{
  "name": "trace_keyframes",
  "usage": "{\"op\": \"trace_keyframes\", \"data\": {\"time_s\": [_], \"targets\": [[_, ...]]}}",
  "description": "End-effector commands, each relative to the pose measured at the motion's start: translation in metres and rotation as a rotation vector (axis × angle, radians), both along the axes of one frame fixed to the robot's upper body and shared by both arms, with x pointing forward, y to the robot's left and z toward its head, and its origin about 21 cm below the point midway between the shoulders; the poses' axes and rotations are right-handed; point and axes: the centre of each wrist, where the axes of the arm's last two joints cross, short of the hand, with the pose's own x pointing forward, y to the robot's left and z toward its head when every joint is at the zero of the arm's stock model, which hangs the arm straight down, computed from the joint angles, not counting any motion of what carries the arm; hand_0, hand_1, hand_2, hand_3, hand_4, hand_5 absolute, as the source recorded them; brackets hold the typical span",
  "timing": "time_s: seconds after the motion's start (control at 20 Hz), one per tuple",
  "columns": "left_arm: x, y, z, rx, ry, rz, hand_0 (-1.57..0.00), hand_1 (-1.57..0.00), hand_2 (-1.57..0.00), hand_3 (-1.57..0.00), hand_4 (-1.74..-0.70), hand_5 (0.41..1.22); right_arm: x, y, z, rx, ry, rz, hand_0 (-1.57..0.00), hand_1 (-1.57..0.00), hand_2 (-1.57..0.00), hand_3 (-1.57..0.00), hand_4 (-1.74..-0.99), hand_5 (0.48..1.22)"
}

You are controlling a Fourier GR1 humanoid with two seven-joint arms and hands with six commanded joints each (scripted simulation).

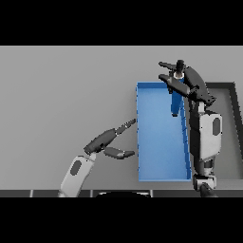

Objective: Pick up the blue pipe and place it into the blue bin.

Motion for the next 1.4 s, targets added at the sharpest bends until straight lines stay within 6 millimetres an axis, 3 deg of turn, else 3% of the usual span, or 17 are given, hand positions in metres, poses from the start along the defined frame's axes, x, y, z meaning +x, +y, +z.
{"op": "trace_keyframes", "data": {"time_s": [0.0, 0.4, 0.5, 0.6, 0.65, 0.7, 0.75, 0.85, 1.0, 1.15, 1.35], "targets": [[0.000, 0.003, -0.003, 0.002, 0.004, 0.005, 0.00, 0.00, 0.00, 0.00, -0.93, 0.462, -0.003, -0.003, -0.011, -0.012, 0.033, -0.033, -1.57, -1.57, -1.57, -1.57, -1.500, 1.221], [-0.002, 0.006, -0.003, -0.003, -0.027, 0.017, 0.00, 0.00, 0.00, 0.00, -0.92, 0.476, -0.006, -0.018, -0.083, -0.078, 0.298, -0.190, -1.57, -1.57, -1.57, -1.57, -1.497, 1.221], [-0.002, 0.001, -0.001, 0.003, -0.020, 0.016, 0.00, 0.00, 0.00, 0.00, -0.92, 0.480, -0.005, -0.017, -0.098, -0.088, 0.374, -0.198, -1.57, -1.57, -1.57, -1.01, -1.585, 1.221], [0.000, 0.002, 0.000, 0.003, -0.017, 0.023, 0.00, 0.00, 0.00, 0.00, -0.92, 0.484, -0.009, -0.017, -0.111, -0.103, 0.447, -0.209, -1.57, -1.57, -1.57, -0.64, -1.641, 1.221], [0.000, 0.003, -0.002, 0.004, -0.023, 0.020, 0.00, 0.00, 0.00, 0.00, -0.92, 0.486, -0.010, -0.014, -0.110, -0.098, 0.452, -0.218, -1.57, -1.57, -1.57, -0.51, -1.661, 1.221], [-0.001, 0.001, -0.002, 0.004, -0.023, 0.018, 0.00, 0.00, 0.00, 0.00, -0.92, 0.489, -0.009, -0.013, -0.111, -0.095, 0.482, -0.224, -1.57, -1.57, -1.57, -0.41, -1.677, 1.171], [-0.001, 0.002, -0.004, 0.002, -0.019, 0.016, 0.00, 0.00, 0.00, 0.00, -0.92, 0.491, -0.006, -0.014, -0.112, -0.093, 0.515, -0.247, -1.57, -1.57, -1.52, -0.45, -1.626, 1.161], [-0.001, 0.002, -0.004, 0.004, -0.017, 0.018, 0.00, 0.00, 0.00, 0.00, -0.92, 0.493, -0.004, -0.014, -0.117, -0.101, 0.605, -0.283, -1.08, -1.03, -0.99, -0.29, -1.469, 1.148], [-0.001, 0.005, -0.006, 0.006, -0.011, 0.018, 0.00, 0.00, 0.00, 0.00, -0.93, 0.494, -0.006, -0.012, -0.107, -0.183, 0.619, -0.255, -0.55, -0.52, -0.50, -0.15, -1.339, 1.108], [-0.004, 0.001, -0.006, 0.002, -0.014, 0.015, 0.00, 0.00, 0.00, 0.00, -0.93, 0.494, -0.011, -0.005, -0.099, -0.416, 0.536, -0.155, -0.28, -0.27, -0.26, -0.08, -1.250, 0.962], [-0.003, 0.006, -0.004, -0.002, -0.022, 0.020, 0.00, 0.00, 0.00, 0.00, -0.93, 0.496, -0.010, -0.006, -0.101, -0.513, 0.537, -0.095, -0.12, -0.11, -0.11, -0.03, -1.190, 0.809]]}}
